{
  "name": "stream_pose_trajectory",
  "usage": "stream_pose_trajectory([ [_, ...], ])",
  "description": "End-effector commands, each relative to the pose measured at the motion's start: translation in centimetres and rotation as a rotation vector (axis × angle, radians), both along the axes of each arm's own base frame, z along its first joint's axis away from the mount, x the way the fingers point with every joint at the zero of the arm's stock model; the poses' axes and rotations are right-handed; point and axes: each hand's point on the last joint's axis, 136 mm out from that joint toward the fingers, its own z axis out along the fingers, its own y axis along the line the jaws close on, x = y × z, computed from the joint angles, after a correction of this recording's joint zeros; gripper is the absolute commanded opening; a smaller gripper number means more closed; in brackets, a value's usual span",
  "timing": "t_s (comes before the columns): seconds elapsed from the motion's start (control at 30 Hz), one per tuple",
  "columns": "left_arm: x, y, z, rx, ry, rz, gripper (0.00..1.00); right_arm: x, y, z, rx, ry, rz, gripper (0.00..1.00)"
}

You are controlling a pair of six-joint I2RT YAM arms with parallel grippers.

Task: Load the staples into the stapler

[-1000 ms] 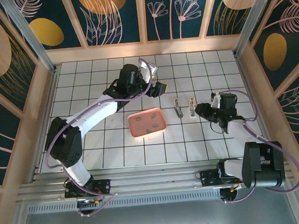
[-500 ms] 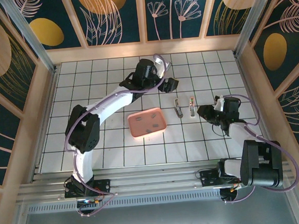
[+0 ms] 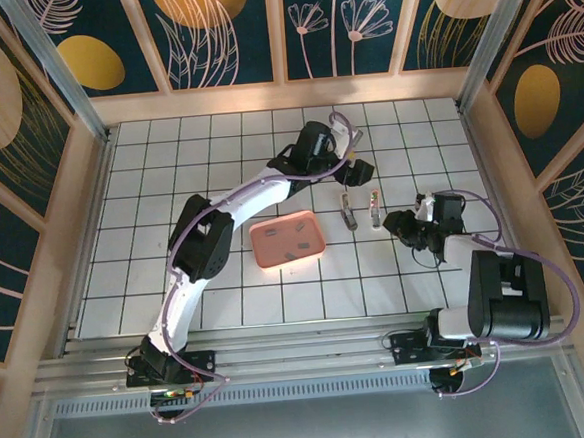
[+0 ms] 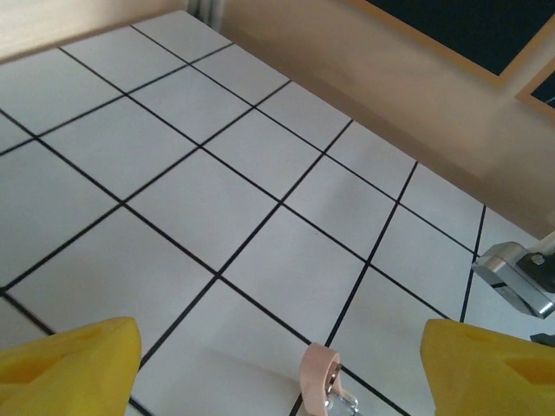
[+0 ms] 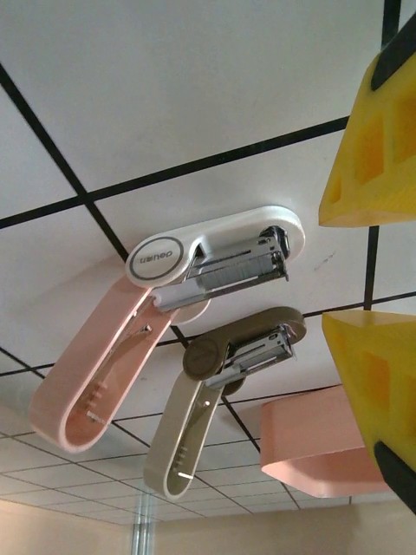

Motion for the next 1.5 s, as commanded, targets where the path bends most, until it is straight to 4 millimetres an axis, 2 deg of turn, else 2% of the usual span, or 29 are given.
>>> stream_pose_trajectory([
  [0.0, -0.9, -2.0, 0.2, -0.045, 0.033, -0.058, 0.83, 0.1, 0.1, -0.2, 0.023, -0.011, 0.007, 0.31],
  [0.3, -1.1, -3.9, -2.7, -0.047, 0.134, -0.06, 0.82, 0.0, 0.0, -1.0, 0.006, 0.014, 0.005, 0.29],
  [0.67, -2.1, -5.3, -4.8, -0.032, 0.182, -0.081, 0.81, 0.0, 0.5, -1.7, -0.001, 0.035, 0.021, 0.29],
  [0.93, -2.6, -5.6, -6.6, 0.004, 0.201, -0.082, 0.81, -0.1, 0.7, -2.2, -0.005, 0.049, 0.032, 0.28],
  [1.47, -4.3, -5.9, -7.3, 0.029, 0.22, -0.155, 0.79, 0.0, 0.0, -3.1, -0.054, 0.067, 0.012, 0.26],
])
